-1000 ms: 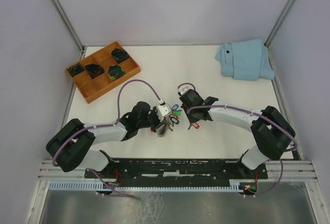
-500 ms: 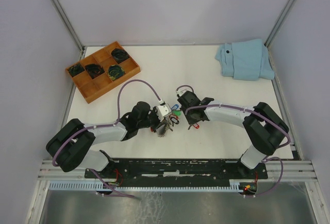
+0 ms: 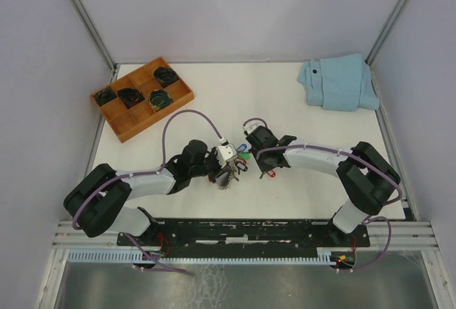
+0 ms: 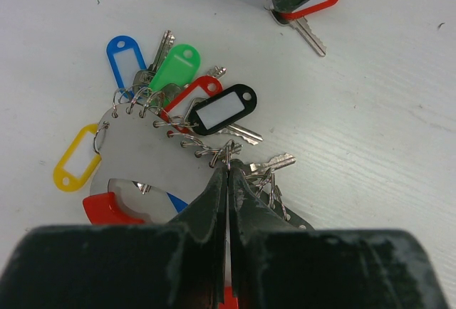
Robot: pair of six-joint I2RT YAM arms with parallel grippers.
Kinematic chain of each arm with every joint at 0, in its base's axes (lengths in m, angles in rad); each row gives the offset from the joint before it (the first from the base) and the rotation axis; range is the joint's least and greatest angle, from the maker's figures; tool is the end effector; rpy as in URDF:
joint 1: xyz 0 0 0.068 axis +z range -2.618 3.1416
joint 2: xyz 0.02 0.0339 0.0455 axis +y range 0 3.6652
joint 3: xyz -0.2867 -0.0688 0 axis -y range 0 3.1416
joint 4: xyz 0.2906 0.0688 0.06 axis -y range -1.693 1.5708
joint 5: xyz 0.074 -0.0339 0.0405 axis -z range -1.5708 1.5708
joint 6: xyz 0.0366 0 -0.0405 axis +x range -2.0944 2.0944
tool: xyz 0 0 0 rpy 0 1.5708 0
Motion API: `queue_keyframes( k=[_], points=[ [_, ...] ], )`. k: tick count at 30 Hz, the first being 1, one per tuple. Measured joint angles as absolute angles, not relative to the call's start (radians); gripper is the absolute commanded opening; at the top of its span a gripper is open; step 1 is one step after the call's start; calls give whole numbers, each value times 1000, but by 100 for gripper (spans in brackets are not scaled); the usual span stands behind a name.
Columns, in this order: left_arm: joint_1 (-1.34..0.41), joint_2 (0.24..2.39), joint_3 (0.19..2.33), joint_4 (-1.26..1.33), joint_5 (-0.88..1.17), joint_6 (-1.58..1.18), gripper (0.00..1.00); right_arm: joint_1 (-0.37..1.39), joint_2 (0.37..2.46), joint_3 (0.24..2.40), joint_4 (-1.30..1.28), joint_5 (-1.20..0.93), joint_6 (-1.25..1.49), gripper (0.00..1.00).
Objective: Put the keys on the keyring
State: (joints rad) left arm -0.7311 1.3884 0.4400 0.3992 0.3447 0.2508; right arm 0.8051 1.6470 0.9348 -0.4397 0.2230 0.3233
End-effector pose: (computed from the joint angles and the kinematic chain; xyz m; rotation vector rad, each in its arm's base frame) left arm 0.1992 -0.1953 0.1377 1.1942 1.7906 -0.6477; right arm 0.2454 0.2435 0.1547 -0.5754 2.6085 0.0509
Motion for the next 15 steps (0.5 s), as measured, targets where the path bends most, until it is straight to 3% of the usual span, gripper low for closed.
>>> queue_keyframes(
  k=[15],
  points=[
    [-722,1378,403,461,419,251,3,805,1335,752,-238,-54,68,1]
  ],
)
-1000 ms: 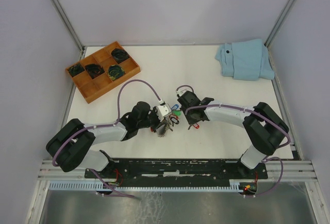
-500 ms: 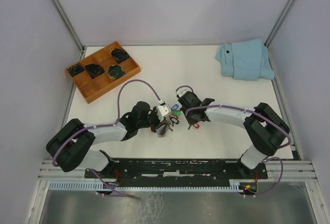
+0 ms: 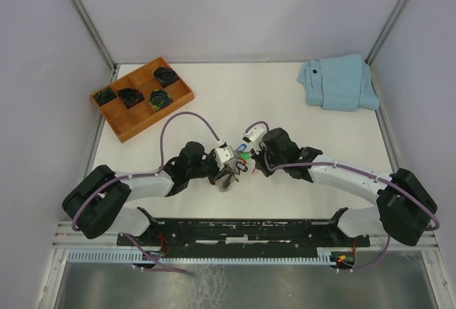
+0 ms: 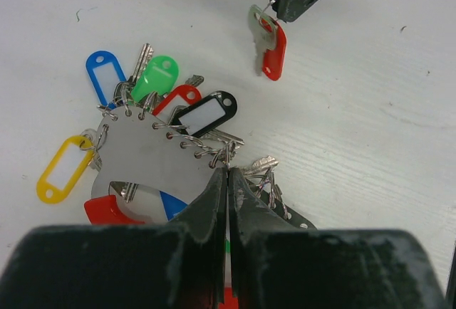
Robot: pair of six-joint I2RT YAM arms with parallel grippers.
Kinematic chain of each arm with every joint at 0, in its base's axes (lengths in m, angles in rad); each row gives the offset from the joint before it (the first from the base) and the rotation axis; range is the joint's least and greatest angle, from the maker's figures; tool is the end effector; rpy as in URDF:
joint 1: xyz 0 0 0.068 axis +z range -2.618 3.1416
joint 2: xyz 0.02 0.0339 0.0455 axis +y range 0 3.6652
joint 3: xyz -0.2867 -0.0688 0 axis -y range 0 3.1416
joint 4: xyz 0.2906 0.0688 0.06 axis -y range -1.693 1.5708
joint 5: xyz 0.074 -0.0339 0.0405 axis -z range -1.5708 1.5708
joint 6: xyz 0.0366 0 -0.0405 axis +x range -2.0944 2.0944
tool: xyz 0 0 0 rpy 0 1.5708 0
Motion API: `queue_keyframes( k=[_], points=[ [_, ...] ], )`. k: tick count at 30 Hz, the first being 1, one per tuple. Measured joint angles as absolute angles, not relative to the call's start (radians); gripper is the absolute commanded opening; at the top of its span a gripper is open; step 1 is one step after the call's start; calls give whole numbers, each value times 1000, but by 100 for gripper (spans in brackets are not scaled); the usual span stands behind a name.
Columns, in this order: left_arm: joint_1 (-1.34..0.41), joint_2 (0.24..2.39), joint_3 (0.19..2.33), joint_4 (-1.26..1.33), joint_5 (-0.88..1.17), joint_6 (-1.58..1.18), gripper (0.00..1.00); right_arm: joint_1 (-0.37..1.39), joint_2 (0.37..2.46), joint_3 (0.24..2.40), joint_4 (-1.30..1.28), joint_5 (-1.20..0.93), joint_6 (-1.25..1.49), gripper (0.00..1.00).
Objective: Put the keys on the keyring
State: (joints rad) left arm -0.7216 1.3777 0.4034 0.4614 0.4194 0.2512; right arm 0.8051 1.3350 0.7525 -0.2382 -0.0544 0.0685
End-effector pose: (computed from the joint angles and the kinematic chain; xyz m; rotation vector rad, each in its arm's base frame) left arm 0.1940 -0.1905 0.1354 1.2121 1.7336 -0.7204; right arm 0.2093 0.2206 0.2016 -0.9041 2.2701 0.4672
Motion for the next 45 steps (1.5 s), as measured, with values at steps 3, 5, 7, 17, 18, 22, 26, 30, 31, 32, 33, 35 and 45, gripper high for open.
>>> queue_keyframes(
  k=[3,5,7,17,18,22,26,30,31,32,33,35,45],
  points=[
    [-719,1369,395,472,432,251,3,805,1304,709,-190,-100,32,1],
    [-718,1361,390,477,439,252,3,805,1280,670,-153,-123,15,2],
    [-717,1354,386,482,449,252,3,805,1250,617,-91,-149,-10,2],
    [-715,1339,378,498,492,253,3,805,1187,505,73,-252,-129,1],
    [-715,1339,377,499,499,253,3,805,1193,505,81,-270,-147,1],
    [-715,1339,377,502,527,253,3,805,1248,515,99,-347,-213,1],
    [-715,1347,377,504,556,258,3,805,1320,524,123,-417,-268,1],
    [-715,1380,379,502,592,279,3,805,1373,540,125,-469,-315,1],
    [-715,1386,379,501,602,286,3,805,1376,540,127,-476,-324,1],
    [-715,1391,379,500,610,292,3,805,1376,540,129,-483,-334,1],
    [-715,1397,380,497,617,299,3,805,1376,540,137,-488,-340,1],
    [-715,1406,383,493,634,309,3,805,1375,540,160,-488,-348,1],
    [-715,1423,398,479,664,325,3,805,1387,536,229,-496,-366,1]
  ],
)
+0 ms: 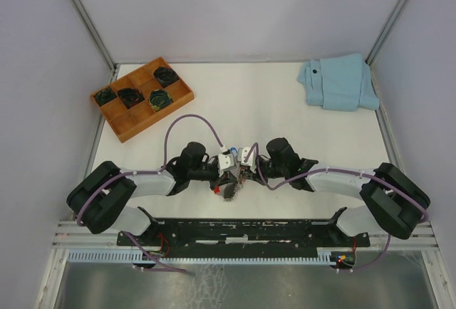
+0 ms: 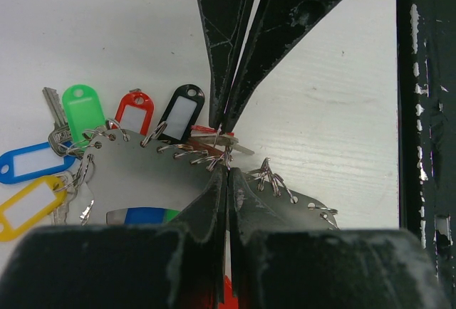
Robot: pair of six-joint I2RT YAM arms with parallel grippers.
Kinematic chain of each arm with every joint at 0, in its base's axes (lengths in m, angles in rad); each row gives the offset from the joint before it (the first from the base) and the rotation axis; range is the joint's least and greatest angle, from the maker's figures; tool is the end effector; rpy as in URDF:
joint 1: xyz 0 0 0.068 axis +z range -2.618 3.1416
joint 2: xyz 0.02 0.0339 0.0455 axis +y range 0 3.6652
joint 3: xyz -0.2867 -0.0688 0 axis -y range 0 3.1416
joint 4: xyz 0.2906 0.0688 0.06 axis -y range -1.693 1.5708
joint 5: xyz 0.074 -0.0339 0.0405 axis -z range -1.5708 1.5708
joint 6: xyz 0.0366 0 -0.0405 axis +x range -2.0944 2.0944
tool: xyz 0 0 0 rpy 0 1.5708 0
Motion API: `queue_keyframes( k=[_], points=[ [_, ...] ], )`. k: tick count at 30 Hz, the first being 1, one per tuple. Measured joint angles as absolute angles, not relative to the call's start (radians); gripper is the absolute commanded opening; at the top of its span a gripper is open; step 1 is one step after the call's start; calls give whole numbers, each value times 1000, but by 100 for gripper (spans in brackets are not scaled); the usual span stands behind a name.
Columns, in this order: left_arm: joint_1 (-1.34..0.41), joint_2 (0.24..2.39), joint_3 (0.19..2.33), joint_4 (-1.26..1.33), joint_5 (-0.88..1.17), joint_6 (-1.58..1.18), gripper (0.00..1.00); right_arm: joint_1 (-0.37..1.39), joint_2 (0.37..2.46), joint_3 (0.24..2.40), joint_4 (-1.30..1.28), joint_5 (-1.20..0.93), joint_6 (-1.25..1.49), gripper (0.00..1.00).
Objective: Put the keys on the keyring
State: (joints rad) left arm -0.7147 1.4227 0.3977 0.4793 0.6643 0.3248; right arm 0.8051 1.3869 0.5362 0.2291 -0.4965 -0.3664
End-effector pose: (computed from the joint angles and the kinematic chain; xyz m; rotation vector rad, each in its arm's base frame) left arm 0.1874 -0.1925 0.1265 1.3864 1.6082 -0.9326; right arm 0.1889 0.2216 0.1546 -1.4528 1.6724 0.7891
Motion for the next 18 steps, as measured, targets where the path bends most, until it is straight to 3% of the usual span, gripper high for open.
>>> queue_keyframes(
  k=[18],
  points=[
    [-715,1423,398,477,665,326,3,805,1384,525,202,-501,-388,1]
  ],
)
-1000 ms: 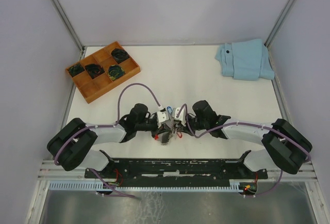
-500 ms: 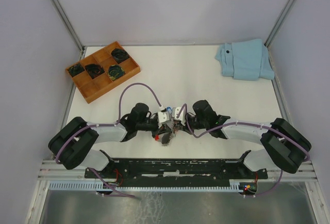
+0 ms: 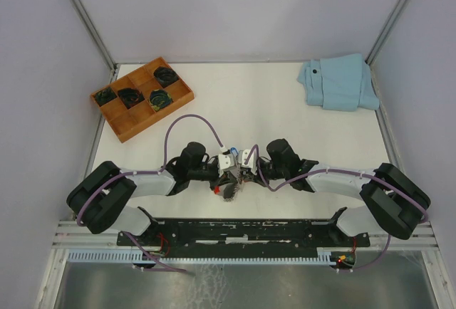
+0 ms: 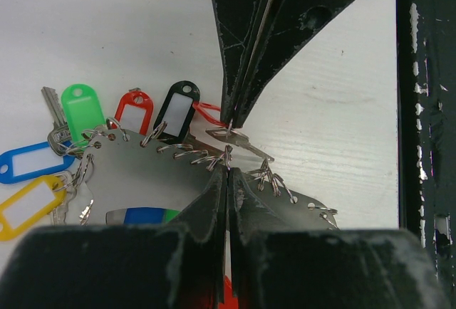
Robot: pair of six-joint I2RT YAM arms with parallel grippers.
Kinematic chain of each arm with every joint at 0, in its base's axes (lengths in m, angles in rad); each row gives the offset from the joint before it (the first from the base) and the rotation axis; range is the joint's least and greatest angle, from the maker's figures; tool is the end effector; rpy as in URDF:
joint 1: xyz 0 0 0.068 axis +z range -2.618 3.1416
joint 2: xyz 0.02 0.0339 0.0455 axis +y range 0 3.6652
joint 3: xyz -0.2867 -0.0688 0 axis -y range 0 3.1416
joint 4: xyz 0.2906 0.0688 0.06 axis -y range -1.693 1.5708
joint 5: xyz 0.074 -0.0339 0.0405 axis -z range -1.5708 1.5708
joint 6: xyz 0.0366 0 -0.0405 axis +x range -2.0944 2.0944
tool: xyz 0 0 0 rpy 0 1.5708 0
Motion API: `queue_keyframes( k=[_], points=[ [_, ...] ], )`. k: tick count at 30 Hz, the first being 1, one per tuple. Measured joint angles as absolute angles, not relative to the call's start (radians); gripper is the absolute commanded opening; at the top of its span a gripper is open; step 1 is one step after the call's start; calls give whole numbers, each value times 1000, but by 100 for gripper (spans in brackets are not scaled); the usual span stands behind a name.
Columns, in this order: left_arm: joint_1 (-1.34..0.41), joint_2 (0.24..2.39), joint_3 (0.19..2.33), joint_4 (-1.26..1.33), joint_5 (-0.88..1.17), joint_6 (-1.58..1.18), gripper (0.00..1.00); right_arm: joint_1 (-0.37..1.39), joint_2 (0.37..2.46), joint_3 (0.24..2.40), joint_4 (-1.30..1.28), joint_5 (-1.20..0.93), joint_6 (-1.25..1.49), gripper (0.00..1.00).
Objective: Put the keys on the keyring
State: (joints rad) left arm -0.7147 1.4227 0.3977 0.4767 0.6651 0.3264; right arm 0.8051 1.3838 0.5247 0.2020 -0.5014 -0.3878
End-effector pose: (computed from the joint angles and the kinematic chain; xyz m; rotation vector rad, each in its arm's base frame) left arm 0.1873 -0.1924 0.1262 1.3885 1.6091 -0.9329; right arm 0.1855 0.2183 0.1495 -1.4838 1.6862 0.7852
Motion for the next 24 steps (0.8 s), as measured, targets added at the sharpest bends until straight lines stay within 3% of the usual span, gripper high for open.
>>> queue_keyframes(
  k=[24],
  points=[
    [-715,1422,398,477,666,326,3,805,1384,525,202,-514,-388,1]
  ],
)
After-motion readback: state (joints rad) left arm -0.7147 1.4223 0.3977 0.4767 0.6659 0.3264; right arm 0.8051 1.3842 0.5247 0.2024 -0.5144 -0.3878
